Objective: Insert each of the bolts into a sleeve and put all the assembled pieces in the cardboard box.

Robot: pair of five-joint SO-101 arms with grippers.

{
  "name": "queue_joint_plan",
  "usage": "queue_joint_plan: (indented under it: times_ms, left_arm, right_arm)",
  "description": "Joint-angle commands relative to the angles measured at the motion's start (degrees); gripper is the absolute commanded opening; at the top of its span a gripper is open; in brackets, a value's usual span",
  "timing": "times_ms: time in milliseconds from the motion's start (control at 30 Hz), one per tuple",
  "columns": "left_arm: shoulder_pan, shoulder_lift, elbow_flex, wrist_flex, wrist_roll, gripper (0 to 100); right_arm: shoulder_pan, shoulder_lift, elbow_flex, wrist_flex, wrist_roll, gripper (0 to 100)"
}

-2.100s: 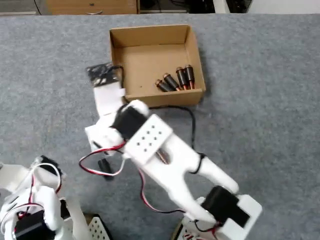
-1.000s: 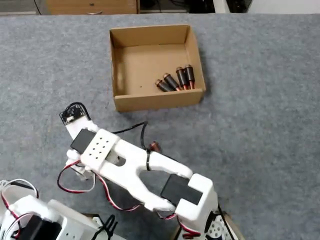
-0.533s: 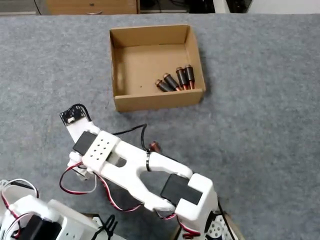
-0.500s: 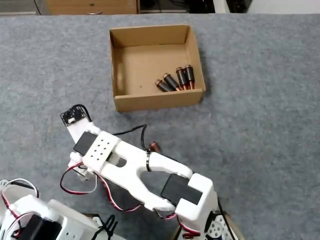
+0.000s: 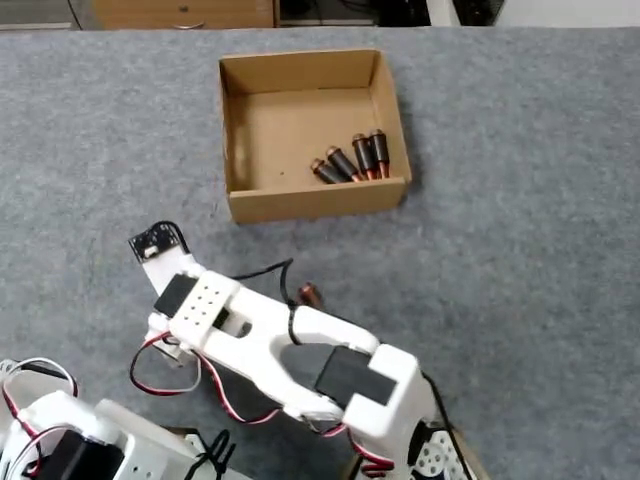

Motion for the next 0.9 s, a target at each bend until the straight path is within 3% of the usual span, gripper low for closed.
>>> queue_joint_plan:
  times_ms: [0,233,400,667,867]
  left_arm:
    - [-0.9,0.0,-2.1,-0.4,-0.4,2]
    - [-0.9,0.0,-2.1,-0.4,-0.4,2]
    - [-0.9,0.0,-2.1,-0.4,-0.4,2]
    - [-0.9,0.0,-2.0,-0.4,-0.4,2]
    - [-0.5,0.3,-1.8,-0.4,-0.4,2]
  right_arm:
    - [-0.4,2.9,-1.2,-0.5,-0.9,19.8]
    - [-0.4,6.7,-6.5,3.0,-0.9,18.1]
    - [-0.3,6.9,-6.5,3.2,-0.9,0.0]
    - [0.0,6.6,-6.6,3.3,-0.4,0.2]
    - [6.5,-1.4,-7.1,4.3,0.1,0.2]
